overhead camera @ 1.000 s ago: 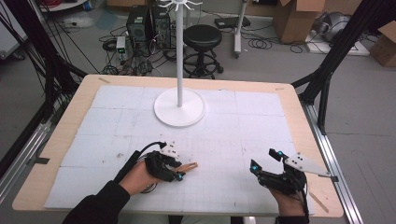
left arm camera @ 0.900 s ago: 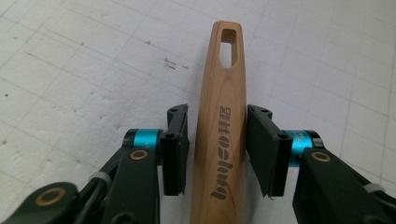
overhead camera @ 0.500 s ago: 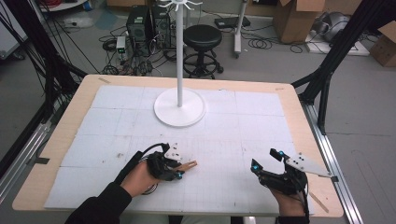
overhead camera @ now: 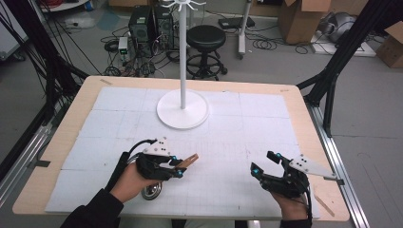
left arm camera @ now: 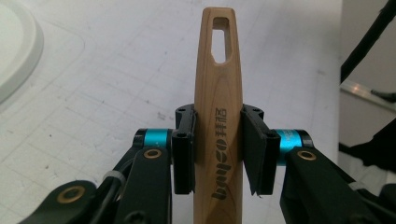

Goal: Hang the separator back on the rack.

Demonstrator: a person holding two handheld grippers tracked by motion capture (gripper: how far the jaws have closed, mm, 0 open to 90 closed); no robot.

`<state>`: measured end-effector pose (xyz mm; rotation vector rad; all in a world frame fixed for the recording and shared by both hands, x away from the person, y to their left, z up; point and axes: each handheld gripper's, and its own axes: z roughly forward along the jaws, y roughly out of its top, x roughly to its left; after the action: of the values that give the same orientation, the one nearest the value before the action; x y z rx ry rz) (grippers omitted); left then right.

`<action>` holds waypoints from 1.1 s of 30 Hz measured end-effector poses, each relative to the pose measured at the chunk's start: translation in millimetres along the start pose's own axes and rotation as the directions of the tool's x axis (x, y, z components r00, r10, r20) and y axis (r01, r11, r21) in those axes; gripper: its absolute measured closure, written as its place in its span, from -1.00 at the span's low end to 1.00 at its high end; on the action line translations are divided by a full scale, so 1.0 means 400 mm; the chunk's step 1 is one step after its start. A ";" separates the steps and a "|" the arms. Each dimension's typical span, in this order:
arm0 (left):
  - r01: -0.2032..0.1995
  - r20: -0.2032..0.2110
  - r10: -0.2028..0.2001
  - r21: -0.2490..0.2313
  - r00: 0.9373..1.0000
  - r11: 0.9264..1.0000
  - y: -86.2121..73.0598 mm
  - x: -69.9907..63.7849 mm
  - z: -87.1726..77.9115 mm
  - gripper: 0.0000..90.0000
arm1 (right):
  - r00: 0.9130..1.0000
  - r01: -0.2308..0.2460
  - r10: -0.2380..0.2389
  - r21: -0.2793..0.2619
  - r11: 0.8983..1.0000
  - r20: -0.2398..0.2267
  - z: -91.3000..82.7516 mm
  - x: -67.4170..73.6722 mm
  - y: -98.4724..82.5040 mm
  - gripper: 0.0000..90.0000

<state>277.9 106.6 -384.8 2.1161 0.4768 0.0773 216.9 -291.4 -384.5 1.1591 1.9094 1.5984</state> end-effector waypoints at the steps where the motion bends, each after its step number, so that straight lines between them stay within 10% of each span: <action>1: -0.006 0.008 0.007 -0.021 1.000 1.000 0.000 -0.003 -0.008 0.50 | 1.000 -0.004 0.004 -0.010 1.000 -0.022 0.001 0.004 0.002 -0.58; 6: -0.030 0.059 0.039 -0.138 0.997 0.990 -0.005 -0.023 -0.042 0.50 | 0.988 -0.044 0.034 -0.058 0.997 -0.151 0.012 0.032 0.020 -0.64; 16: -0.006 0.116 0.038 -0.265 0.993 0.964 -0.021 -0.041 -0.072 0.50 | 0.926 -0.011 -0.013 -0.061 0.998 -0.378 0.080 0.108 0.055 -0.64; 33: -0.004 0.220 0.094 -0.378 0.971 0.926 -0.031 -0.055 -0.090 0.50 | 0.777 0.088 -0.093 -0.038 0.995 -0.623 0.221 0.244 0.106 -0.24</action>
<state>245.4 133.1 -371.8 1.7309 0.2424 -0.0504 240.2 -159.8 -348.7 0.5319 2.2957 2.1126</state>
